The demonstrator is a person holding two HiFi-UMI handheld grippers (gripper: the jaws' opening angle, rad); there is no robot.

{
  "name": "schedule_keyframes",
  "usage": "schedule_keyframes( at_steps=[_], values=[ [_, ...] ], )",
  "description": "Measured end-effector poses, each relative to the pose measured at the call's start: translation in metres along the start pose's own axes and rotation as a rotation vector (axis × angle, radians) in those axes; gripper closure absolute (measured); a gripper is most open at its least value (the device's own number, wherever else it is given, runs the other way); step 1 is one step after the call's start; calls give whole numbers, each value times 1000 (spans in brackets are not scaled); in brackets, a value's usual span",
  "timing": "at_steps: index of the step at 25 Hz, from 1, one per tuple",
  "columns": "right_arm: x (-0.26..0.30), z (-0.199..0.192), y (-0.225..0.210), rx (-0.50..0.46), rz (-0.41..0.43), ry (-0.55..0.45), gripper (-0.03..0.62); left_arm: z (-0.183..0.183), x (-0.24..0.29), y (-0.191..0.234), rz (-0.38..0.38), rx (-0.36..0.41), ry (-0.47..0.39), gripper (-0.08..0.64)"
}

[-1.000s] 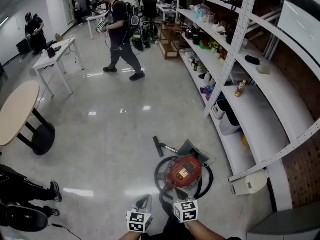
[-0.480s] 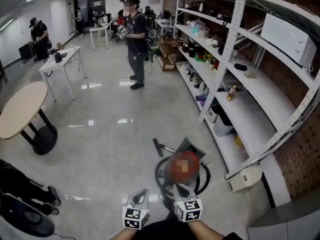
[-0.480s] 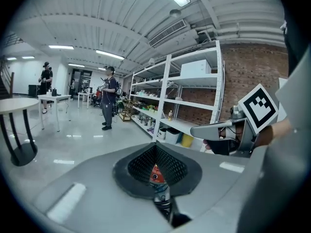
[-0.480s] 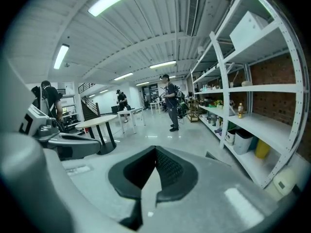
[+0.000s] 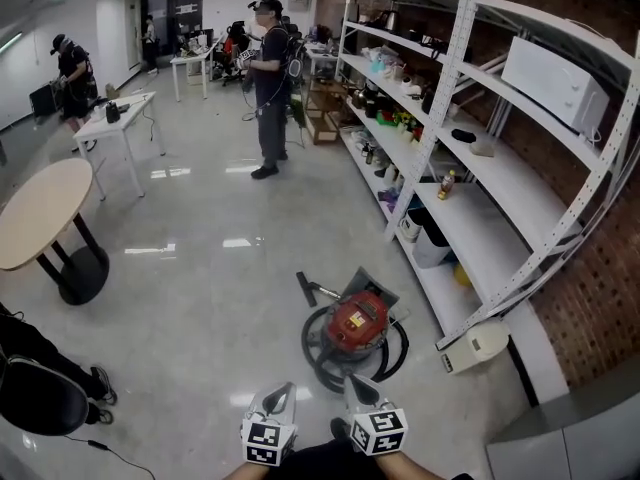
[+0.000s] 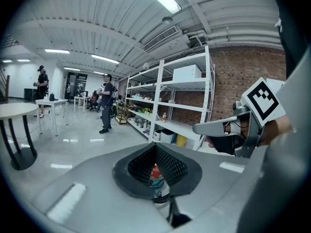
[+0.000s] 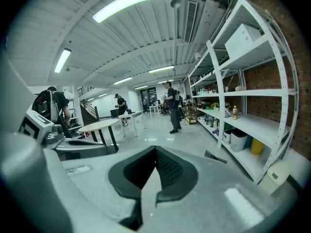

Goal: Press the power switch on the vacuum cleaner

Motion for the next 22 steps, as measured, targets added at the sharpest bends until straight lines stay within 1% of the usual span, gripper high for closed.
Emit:
schedule_keyframes(
  at_steps=[5,8,11,14,17,22],
  values=[
    [-16,-3,9,-30,15,4,600,-7,-15,-12,8,-14,-5,545],
    [-30,-8,5,-59,20,11,600,-9,-19,-29,13,-25,-12,545],
    [-46,-14,-4,-78,26,10,600,-8,-23,-48,27,-17,-23,545],
    [-64,-23,-17,-84,44,10,600,-11,-25,-73,49,-14,-22,545],
    [-84,-36,-30,-103,76,17,600,-16,-28,-102,78,-36,-18,545],
    [-119,-56,-52,-134,122,16,600,-24,-45,-154,126,-50,-40,545]
  ],
)
Point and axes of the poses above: the fingertips, and each gripper's own axes: x forward along the fingers, y to its left, z out of its top, the point moved 5 cm from there along -x, backward along the fingers, and after that the axes turned 12 degrees about y, right-handed, at the moved point
